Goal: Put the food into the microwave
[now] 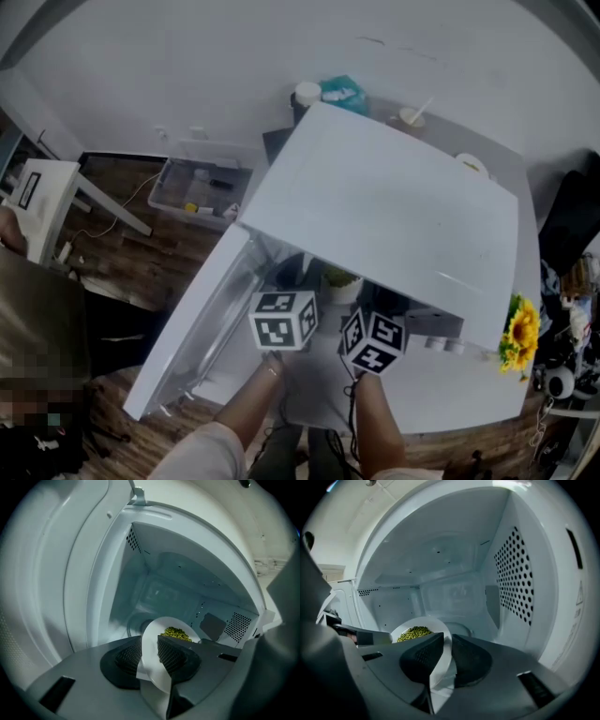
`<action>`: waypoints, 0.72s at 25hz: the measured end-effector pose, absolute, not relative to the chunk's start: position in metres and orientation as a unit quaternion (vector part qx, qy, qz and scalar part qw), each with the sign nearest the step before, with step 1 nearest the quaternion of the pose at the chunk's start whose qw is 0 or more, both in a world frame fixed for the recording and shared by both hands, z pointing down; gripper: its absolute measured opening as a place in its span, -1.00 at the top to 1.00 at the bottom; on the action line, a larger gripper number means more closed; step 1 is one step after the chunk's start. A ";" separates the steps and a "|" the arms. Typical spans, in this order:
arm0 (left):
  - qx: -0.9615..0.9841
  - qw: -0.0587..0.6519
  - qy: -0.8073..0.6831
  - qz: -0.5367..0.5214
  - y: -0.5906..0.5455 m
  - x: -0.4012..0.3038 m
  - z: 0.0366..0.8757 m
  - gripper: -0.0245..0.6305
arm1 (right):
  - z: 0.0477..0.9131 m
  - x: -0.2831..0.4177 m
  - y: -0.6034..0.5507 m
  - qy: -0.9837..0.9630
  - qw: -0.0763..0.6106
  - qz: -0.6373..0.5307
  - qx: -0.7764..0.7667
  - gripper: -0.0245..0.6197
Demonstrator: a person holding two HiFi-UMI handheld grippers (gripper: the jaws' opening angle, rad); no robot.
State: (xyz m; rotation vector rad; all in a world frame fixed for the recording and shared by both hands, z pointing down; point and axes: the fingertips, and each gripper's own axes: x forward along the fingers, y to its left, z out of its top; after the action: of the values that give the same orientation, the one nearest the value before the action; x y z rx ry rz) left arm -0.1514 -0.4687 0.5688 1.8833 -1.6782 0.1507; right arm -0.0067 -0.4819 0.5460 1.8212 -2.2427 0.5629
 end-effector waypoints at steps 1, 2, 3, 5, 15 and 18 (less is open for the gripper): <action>0.710 0.302 -0.633 0.058 -0.471 -0.151 0.570 0.57 | 0.548 -0.006 -0.484 -0.757 0.101 0.191 0.617 0.71; 0.710 0.301 -0.633 0.058 -0.473 -0.151 0.571 0.57 | 0.550 -0.006 -0.485 -0.755 0.102 0.191 0.619 0.71; 0.711 0.301 -0.633 0.058 -0.476 -0.150 0.572 0.57 | 0.551 -0.006 -0.487 -0.754 0.103 0.192 0.620 0.71; 0.711 0.299 -0.634 0.055 -0.480 -0.149 0.573 0.57 | 0.553 -0.004 -0.490 -0.751 0.103 0.191 0.624 0.71; 0.706 0.304 -0.637 0.050 -0.498 -0.149 0.586 0.57 | 0.554 -0.005 -0.508 -0.738 0.122 0.166 0.642 0.71; 0.706 0.299 -0.640 0.047 -0.501 -0.150 0.586 0.57 | 0.554 -0.006 -0.512 -0.741 0.125 0.157 0.640 0.71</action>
State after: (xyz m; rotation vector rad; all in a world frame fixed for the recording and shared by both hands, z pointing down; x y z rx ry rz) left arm -0.1497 -0.5012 0.5863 1.8752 -1.6987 0.1255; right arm -0.0063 -0.5121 0.5538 1.8653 -2.1597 0.4575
